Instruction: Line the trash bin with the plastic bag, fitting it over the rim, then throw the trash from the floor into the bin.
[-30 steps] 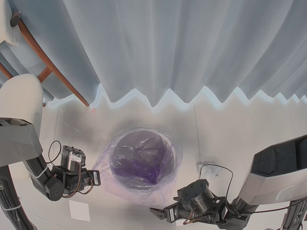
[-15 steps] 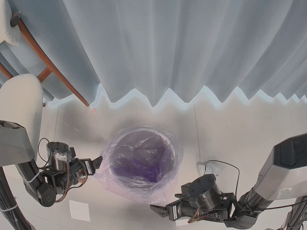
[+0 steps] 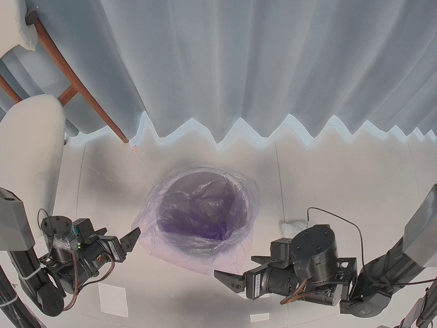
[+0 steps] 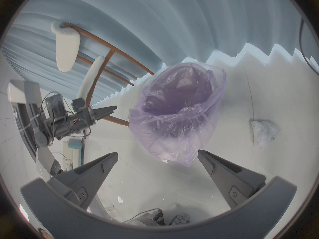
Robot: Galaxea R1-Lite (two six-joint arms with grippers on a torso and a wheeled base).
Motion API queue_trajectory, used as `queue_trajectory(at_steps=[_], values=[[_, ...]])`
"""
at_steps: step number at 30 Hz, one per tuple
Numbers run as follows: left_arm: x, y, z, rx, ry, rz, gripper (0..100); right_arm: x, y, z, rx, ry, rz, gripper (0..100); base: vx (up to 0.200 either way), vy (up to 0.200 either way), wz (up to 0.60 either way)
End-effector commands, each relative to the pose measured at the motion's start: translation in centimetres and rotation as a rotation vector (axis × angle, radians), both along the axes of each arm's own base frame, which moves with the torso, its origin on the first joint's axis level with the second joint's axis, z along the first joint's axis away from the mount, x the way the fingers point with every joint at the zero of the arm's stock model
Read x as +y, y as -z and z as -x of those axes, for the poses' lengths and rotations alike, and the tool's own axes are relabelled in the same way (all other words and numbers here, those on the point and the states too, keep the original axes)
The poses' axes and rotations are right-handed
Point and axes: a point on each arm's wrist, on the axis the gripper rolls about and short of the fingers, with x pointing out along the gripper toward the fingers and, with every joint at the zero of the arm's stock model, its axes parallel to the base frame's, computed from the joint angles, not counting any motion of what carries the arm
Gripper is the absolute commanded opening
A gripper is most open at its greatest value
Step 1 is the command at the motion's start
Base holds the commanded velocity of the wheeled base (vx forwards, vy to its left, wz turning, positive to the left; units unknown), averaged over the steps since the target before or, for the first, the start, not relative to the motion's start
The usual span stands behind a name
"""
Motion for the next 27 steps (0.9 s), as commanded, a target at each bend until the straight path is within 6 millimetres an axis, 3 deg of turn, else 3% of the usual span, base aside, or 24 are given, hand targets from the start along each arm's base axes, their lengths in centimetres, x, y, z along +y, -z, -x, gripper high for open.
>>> queue_trajectory(at_steps=[1,3,6,11,14,17,25,27], values=[[-1.2,-3.2,1.5,-0.144,0.121,0.070,100,-1.5,-5.0,-1.5,-0.089,0.070,-0.109,100,-0.200,0.000,0.00],[-1.7,-4.8,-0.4,-0.234,0.103,0.119,100,-1.5,-6.4,-2.9,-0.110,0.118,-0.120,100,-0.200,0.000,0.00],[-2.3,-6.2,-2.5,-0.272,0.080,0.220,100,-1.6,-6.9,-4.0,-0.111,0.182,-0.089,100,-0.067,0.000,0.00],[-2.9,-6.1,-4.3,-0.109,0.067,0.234,100,-1.6,-7.0,-4.7,-0.107,0.221,-0.065,100,0.000,0.000,0.00],[-3.7,-9.1,-6.6,-0.033,0.034,0.339,100,-1.9,-6.3,-6.3,-0.107,0.266,-0.050,100,0.000,0.000,0.00],[-4.4,-10.9,-7.6,0.042,0.041,0.411,100,-1.8,-5.3,-7.5,-0.098,0.295,-0.030,100,0.000,0.000,0.00],[-4.8,-12.1,-8.4,0.096,0.127,0.480,100,-1.0,-3.1,-8.6,-0.083,0.310,0.001,100,0.000,0.000,0.00],[-5.2,-11.1,-9.1,0.139,0.127,0.476,100,-0.8,-2.2,-9.4,-0.086,0.331,0.007,100,0.000,0.000,0.00]])
